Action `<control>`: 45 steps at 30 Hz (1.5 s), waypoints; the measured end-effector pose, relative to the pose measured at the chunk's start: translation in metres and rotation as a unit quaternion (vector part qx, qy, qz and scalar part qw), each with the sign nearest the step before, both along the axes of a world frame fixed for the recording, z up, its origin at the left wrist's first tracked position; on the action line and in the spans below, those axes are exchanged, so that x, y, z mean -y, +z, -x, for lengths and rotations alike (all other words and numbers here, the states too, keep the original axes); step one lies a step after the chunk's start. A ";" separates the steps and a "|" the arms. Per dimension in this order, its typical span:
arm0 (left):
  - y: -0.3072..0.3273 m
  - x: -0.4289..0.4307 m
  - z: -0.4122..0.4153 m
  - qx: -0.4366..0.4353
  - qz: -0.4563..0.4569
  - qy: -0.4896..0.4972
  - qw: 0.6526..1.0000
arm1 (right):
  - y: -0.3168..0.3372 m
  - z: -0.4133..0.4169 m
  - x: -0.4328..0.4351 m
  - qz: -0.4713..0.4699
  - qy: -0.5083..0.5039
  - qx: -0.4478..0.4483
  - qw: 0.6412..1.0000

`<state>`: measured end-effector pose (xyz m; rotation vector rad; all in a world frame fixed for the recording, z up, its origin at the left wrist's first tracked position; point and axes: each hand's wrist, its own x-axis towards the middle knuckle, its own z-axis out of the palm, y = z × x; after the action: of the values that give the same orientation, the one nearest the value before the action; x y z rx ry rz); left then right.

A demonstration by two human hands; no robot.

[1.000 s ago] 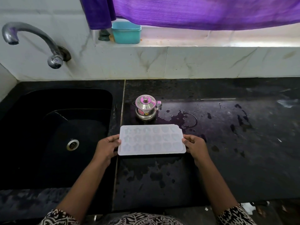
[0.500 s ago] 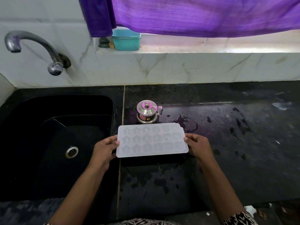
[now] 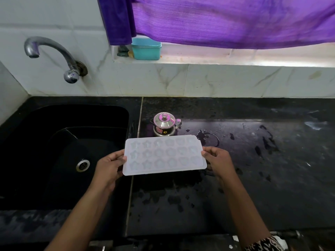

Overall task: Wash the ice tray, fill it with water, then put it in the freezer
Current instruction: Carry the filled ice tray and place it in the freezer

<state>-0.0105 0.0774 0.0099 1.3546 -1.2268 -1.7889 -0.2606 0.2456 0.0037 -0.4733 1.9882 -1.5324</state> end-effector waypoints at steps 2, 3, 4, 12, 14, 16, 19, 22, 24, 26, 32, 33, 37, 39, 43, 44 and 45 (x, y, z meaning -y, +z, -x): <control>0.004 -0.007 -0.004 -0.001 0.003 0.011 1.000 | 0.003 -0.001 -0.002 0.006 0.013 -0.002 1.000; 0.005 -0.012 -0.006 -0.002 0.005 0.018 1.000 | 0.004 -0.001 -0.004 0.008 0.021 0.000 1.000; 0.005 -0.016 -0.008 -0.002 0.006 0.025 1.000 | 0.004 0.000 -0.005 0.010 0.027 0.004 1.000; 0.006 -0.065 -0.023 0.007 0.001 0.112 0.994 | 0.005 0.007 -0.014 -0.001 0.102 0.024 0.994; 0.005 -0.081 -0.028 0.009 -0.002 0.141 0.990 | 0.004 0.007 -0.016 -0.011 0.128 0.015 0.992; 0.002 -0.096 -0.033 0.011 -0.002 0.162 0.987 | 0.002 0.008 -0.018 -0.017 0.153 0.009 0.988; 0.001 -0.121 -0.038 0.015 0.000 0.194 0.981 | 0.000 0.005 -0.023 -0.018 0.189 0.010 0.982; 0.000 -0.143 -0.044 0.013 0.002 0.225 0.974 | -0.001 0.000 -0.026 -0.016 0.216 0.005 0.976; -0.001 -0.158 -0.050 0.011 0.002 0.243 0.970 | -0.002 -0.004 -0.029 -0.017 0.236 0.003 0.972; -0.003 -0.171 -0.058 0.016 0.001 0.256 0.967 | -0.001 -0.009 -0.032 -0.023 0.254 -0.006 0.967; -0.006 -0.210 -0.085 -0.004 -0.003 0.321 0.947 | 0.002 -0.034 -0.040 -0.036 0.307 -0.016 0.951; -0.006 -0.217 -0.089 -0.005 -0.002 0.330 0.944 | 0.002 -0.039 -0.040 -0.037 0.315 -0.014 0.948; -0.011 -0.245 -0.111 -0.002 -0.001 0.365 0.931 | 0.000 -0.063 -0.043 -0.044 0.353 -0.019 0.934; -0.012 -0.262 -0.122 -0.008 0.000 0.386 0.923 | -0.001 -0.076 -0.046 -0.048 0.375 -0.024 0.925; -0.013 -0.297 -0.145 -0.018 0.001 0.422 0.906 | 0.000 -0.105 -0.055 -0.045 0.413 -0.031 0.909; -0.013 -0.307 -0.150 -0.021 0.002 0.432 0.902 | 0.000 -0.112 -0.058 -0.044 0.422 -0.030 0.905; -0.012 -0.316 -0.154 -0.022 0.003 0.439 0.898 | 0.000 -0.118 -0.061 -0.044 0.429 -0.028 0.902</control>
<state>0.1432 0.3930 -0.0025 1.5094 -0.4363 -1.1414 -0.1424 0.3068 0.0037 -1.1707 1.5269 -0.8633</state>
